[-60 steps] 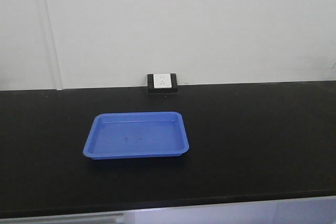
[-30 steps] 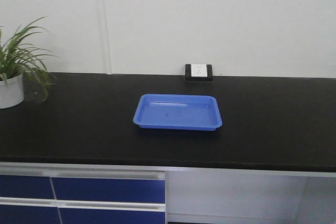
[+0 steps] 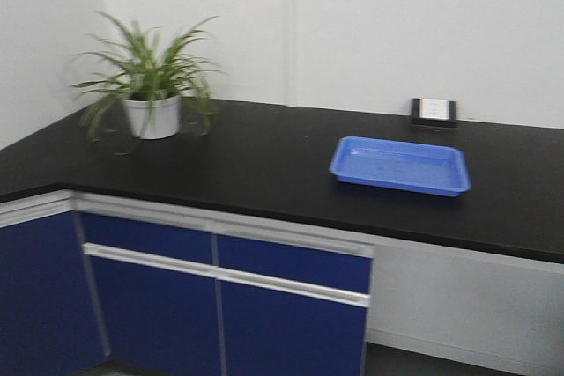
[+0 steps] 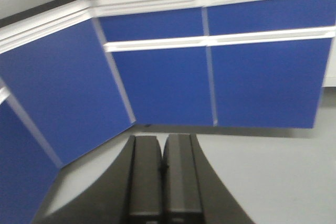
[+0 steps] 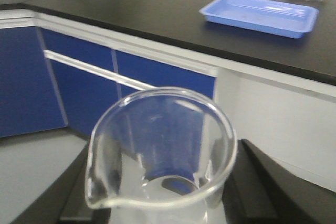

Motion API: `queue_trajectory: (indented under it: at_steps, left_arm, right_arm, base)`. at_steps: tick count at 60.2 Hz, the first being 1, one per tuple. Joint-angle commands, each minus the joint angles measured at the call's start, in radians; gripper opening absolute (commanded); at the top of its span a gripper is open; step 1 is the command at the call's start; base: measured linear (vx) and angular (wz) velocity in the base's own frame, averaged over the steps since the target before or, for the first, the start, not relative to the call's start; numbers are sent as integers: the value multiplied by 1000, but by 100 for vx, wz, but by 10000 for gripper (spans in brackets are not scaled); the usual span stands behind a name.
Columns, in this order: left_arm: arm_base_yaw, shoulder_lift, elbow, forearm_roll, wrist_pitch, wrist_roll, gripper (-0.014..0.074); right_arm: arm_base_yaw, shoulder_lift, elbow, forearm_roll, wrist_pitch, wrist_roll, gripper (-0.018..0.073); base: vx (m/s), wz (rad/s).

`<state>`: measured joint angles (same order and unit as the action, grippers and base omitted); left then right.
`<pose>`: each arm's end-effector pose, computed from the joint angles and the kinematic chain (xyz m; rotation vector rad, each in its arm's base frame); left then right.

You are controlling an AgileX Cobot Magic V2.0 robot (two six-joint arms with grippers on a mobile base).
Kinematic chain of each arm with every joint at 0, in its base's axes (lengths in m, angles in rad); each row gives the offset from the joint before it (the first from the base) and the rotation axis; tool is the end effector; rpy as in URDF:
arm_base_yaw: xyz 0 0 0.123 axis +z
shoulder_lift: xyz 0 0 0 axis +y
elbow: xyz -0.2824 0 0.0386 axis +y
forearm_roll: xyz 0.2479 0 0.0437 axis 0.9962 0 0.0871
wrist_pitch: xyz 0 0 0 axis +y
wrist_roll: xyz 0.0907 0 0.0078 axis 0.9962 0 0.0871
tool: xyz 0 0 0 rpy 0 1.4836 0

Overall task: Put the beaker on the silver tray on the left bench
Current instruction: 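Drive the base to the bench with the silver tray, holding the beaker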

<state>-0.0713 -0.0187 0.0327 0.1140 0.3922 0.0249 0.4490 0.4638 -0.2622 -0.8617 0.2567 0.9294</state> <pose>0.0520 0.0003 0.1681 0.1604 1.8812 0.0814 0.0996 0.0284 0.2520 -0.2027 1.8422 0.1919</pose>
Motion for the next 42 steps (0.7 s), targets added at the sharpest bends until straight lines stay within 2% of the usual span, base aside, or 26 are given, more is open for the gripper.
queue_trajectory:
  at_steps: [1, 42]
  left_arm:
    - [-3, -7, 20, -1, -83, -2, 1]
    - [-3, -7, 20, -1, -83, -2, 1]
  right_arm:
    - [-3, 2, -30, -29, -46, -1, -12]
    - [-3, 2, -30, -29, -46, -1, -12]
  base:
    - [-29, 54]
    - [-20, 64]
